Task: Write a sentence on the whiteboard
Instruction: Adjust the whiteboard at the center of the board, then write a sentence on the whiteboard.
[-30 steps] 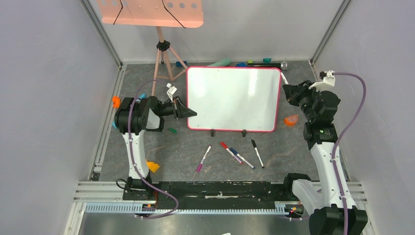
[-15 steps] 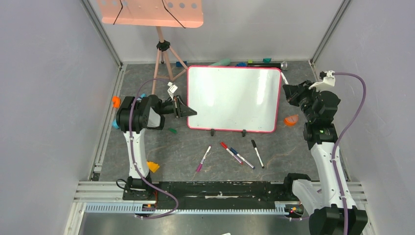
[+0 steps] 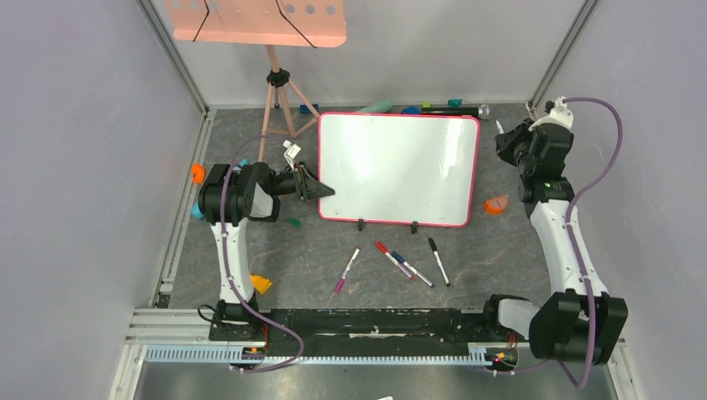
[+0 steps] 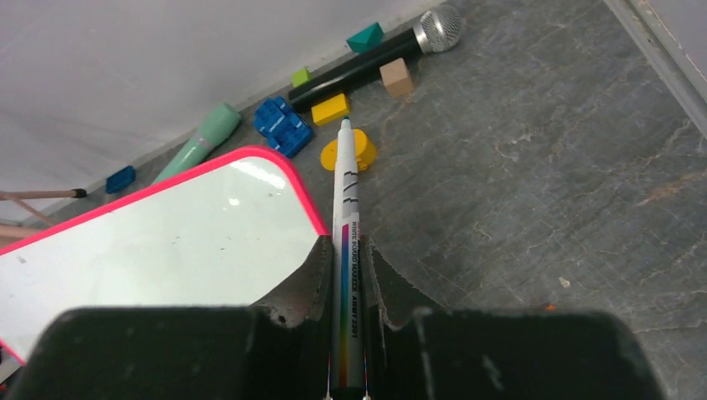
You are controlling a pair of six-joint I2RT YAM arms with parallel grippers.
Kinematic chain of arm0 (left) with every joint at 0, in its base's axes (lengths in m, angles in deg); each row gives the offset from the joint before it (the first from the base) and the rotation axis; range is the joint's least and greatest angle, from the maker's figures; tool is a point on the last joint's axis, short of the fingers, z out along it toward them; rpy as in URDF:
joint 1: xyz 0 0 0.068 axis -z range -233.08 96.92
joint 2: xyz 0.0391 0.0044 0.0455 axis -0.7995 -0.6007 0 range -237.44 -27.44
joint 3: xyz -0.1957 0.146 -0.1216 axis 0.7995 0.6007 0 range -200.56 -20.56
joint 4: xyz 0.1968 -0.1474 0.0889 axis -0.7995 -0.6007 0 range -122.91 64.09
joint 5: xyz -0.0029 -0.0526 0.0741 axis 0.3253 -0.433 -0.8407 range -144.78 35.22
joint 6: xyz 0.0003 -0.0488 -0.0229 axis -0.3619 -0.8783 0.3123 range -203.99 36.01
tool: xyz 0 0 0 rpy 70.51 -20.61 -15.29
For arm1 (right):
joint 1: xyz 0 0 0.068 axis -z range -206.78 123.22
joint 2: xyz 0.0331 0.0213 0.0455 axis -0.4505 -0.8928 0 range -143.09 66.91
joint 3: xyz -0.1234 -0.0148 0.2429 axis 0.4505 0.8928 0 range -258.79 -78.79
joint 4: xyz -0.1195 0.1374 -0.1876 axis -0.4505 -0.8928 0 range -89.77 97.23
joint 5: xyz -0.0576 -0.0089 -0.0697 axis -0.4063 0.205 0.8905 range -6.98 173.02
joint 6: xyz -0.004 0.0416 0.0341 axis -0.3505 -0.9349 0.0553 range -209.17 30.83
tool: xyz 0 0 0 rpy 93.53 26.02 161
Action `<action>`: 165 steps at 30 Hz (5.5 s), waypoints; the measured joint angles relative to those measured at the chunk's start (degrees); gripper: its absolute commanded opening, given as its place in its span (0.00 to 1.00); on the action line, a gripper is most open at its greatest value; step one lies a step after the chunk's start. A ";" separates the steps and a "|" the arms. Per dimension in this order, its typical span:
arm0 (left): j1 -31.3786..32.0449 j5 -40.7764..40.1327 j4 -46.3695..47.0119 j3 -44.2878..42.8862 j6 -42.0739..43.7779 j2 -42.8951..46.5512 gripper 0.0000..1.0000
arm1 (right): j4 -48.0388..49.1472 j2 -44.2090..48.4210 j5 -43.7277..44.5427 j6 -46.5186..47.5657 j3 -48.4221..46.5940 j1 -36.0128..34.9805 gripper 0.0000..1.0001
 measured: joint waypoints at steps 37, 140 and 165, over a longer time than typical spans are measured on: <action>0.50 3.28 0.04 -0.52 -0.04 0.00 0.34 | -0.90 -22.91 7.15 2.82 -9.07 -8.81 0.00; 1.03 7.26 0.17 -7.13 -5.64 -2.54 0.02 | -2.34 -10.21 12.20 19.63 -7.19 -47.43 0.00; 1.05 7.26 0.20 -7.13 -5.64 -2.54 0.02 | -9.46 -32.39 16.98 20.20 -36.22 -48.35 0.00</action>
